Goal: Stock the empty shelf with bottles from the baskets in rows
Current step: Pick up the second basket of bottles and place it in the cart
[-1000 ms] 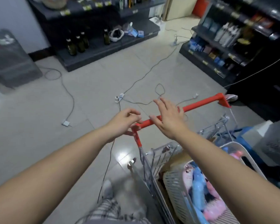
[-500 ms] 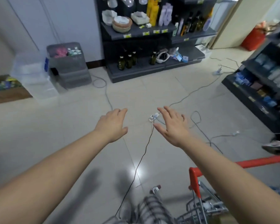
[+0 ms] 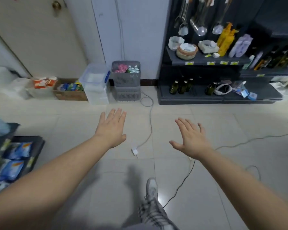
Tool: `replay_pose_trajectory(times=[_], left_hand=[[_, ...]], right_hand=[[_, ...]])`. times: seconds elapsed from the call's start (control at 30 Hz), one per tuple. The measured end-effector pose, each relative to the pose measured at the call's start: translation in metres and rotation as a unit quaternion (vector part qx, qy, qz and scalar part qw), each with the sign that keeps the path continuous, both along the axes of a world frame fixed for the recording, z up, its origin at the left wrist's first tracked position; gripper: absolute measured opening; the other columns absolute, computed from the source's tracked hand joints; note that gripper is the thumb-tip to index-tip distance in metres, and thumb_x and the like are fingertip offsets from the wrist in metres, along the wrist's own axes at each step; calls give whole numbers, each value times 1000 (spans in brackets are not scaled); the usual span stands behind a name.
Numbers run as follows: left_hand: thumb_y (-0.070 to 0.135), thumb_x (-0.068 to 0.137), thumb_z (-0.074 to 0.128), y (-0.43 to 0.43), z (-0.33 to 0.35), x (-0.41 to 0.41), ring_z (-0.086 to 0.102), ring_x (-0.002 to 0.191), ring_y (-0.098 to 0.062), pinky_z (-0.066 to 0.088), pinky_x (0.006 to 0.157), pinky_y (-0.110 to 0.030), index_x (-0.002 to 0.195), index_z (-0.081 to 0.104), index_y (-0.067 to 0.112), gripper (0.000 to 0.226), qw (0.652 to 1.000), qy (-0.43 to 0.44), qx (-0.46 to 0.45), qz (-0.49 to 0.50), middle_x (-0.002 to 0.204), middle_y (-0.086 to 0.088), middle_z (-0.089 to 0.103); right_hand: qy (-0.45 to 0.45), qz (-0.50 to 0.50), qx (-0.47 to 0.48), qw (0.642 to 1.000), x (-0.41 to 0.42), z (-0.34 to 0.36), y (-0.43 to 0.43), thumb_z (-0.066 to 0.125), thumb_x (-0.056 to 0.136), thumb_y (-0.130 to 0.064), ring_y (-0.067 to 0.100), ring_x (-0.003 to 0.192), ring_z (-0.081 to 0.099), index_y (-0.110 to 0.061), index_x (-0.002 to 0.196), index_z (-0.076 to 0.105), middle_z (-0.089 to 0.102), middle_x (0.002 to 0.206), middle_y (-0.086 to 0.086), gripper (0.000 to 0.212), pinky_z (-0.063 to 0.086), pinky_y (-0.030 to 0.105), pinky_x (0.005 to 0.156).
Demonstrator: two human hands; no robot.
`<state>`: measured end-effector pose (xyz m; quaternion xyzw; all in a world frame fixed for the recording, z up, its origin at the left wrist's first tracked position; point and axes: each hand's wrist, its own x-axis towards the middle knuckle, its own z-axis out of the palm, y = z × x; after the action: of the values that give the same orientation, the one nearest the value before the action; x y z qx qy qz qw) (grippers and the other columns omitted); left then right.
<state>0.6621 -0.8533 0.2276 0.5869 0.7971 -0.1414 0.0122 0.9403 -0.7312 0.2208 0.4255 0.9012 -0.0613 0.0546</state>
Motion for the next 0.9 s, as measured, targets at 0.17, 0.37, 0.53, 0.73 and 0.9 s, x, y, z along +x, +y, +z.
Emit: replay_pose_trajectory(times=[0.17, 0.37, 0.53, 0.73, 0.9], left_hand=[[55, 92, 44, 59, -7, -41, -4, 151, -25, 5, 119, -52, 156, -6, 14, 91, 998, 9, -1, 55, 164, -5, -9], [54, 92, 45, 162, 9, -94, -5, 151, -23, 3, 120, -51, 156, -4, 14, 90, 995, 18, 28, 98, 164, -5, -9], [53, 92, 46, 193, 1, -124, -3, 151, -24, 3, 120, -51, 156, -2, 14, 88, 990, 1, 30, 140, 164, -4, -8], [54, 91, 46, 202, -18, -151, 1, 151, -23, 5, 119, -51, 156, 0, 16, 88, 984, -22, 26, 175, 165, -4, -4], [53, 90, 50, 236, -19, -190, 5, 151, -22, 9, 118, -50, 156, 7, 14, 88, 983, -23, 56, 172, 164, -6, 4]], right_hand=[[12, 30, -6, 999, -46, -8, 83, 39, 90, -67, 17, 152, -1, -25, 156, -2, -1, 165, -7, 89, 0, 51, 120], [18, 43, -3, 999, -90, -5, 207, 42, 89, -67, 18, 151, 2, -26, 156, 1, 2, 164, -6, 88, 4, 53, 120], [20, 64, -23, 997, -130, -8, 275, 48, 89, -64, 19, 151, 6, -25, 156, 9, 9, 164, -5, 87, 6, 53, 120], [0, 108, -45, 993, -165, -23, 291, 47, 89, -62, 17, 150, 7, -25, 156, 10, 10, 164, -6, 84, 7, 52, 120], [27, 125, -32, 991, -219, -14, 322, 50, 88, -62, 17, 151, 7, -27, 155, 13, 12, 163, -6, 85, 7, 51, 120]])
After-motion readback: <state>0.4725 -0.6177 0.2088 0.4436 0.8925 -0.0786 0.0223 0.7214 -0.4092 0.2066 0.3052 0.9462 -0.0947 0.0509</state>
